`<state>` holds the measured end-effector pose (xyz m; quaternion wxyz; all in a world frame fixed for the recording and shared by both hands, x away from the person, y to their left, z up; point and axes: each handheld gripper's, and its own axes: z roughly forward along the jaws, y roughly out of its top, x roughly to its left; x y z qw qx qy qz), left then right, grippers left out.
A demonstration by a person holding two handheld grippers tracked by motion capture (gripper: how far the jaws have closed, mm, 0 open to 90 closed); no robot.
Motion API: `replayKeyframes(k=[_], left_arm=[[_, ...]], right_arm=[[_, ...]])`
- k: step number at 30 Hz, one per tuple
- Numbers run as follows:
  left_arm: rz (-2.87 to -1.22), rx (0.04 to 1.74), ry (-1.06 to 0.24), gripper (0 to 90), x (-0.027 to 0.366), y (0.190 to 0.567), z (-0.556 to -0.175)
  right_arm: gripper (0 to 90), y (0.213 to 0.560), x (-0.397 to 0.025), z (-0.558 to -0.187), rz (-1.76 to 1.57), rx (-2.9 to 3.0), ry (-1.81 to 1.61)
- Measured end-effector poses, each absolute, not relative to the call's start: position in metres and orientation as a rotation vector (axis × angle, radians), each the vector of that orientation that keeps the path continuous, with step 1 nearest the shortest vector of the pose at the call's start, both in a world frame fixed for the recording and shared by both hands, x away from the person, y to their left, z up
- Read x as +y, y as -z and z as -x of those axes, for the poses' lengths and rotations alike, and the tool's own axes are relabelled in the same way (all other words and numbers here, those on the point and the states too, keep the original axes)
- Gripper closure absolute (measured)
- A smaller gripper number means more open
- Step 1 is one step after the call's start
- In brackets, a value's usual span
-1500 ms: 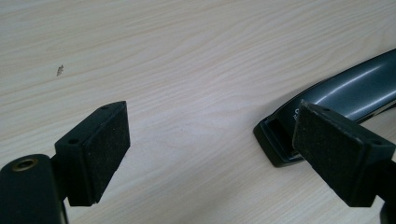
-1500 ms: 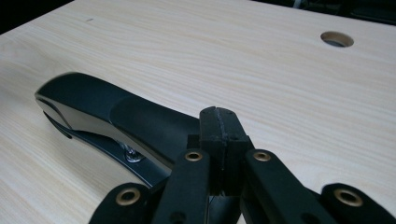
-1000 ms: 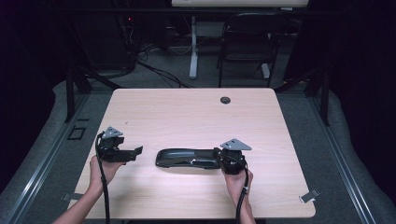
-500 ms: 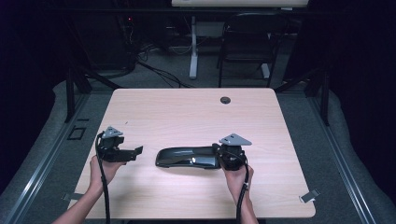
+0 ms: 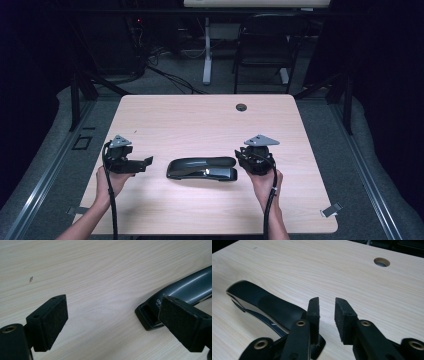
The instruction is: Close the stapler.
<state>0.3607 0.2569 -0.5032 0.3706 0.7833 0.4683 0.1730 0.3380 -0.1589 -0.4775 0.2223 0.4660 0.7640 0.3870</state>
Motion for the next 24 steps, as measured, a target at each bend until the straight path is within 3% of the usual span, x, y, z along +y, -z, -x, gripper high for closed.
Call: replayKeyframes(k=[8,16,24], left_arm=[[-2.011,1.203,-0.439,8.0,0.258,0.504,-0.362],[-2.023,1.209,-0.417,5.5,0.259,0.505,-0.364],[-2.034,1.222,-0.413,3.0,0.26,0.508,-0.366]], right_arm=[[54.4,0.473,-0.183,-0.338,-1.366,2.108,-1.025],[31.1,0.482,-0.21,-0.334,-1.478,2.079,-0.98],[21.4,0.505,-0.232,-0.323,-1.584,2.058,-0.954]])
